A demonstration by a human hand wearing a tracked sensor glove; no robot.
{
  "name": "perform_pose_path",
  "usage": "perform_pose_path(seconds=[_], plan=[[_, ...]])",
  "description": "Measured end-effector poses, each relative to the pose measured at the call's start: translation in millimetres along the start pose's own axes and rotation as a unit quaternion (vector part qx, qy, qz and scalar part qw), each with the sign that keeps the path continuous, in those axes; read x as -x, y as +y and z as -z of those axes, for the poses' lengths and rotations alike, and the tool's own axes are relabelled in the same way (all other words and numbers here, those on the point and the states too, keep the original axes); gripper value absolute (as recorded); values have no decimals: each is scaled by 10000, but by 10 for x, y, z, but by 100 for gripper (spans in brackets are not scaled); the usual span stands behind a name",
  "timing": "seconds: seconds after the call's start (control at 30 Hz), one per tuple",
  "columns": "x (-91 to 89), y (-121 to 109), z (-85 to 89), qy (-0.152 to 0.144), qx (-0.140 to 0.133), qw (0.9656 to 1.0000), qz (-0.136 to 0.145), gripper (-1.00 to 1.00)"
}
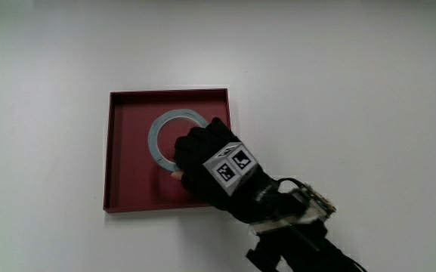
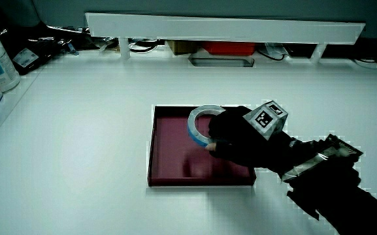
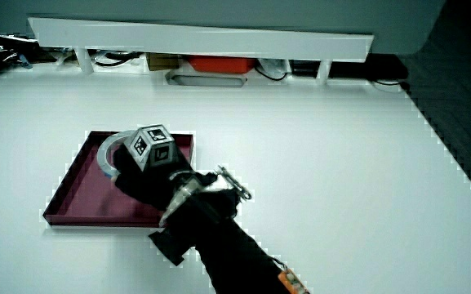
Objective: Place blue tape
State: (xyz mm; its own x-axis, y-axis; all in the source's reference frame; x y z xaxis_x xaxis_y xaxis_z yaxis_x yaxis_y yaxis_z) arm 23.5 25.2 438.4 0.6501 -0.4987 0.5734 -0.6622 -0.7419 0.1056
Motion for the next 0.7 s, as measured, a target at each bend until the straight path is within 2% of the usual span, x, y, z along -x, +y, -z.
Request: perform_pose_path(seconds=[0.03,0.13,0.37,0.43,0.47,0.57,0.7], plan=[[-16,39,80,-73,50,10000,41,0],[19,111,158,21,-31,10000,-13,0],[-86,188,430,-18,220,9996,183,0],[-114,201,487,-9,197,9995,228,0],[-132,201,517,-42,304,9992,269,0],[-158,201,552,38,396,9986,335,0],[-229,191,577,105,355,9986,391,0]])
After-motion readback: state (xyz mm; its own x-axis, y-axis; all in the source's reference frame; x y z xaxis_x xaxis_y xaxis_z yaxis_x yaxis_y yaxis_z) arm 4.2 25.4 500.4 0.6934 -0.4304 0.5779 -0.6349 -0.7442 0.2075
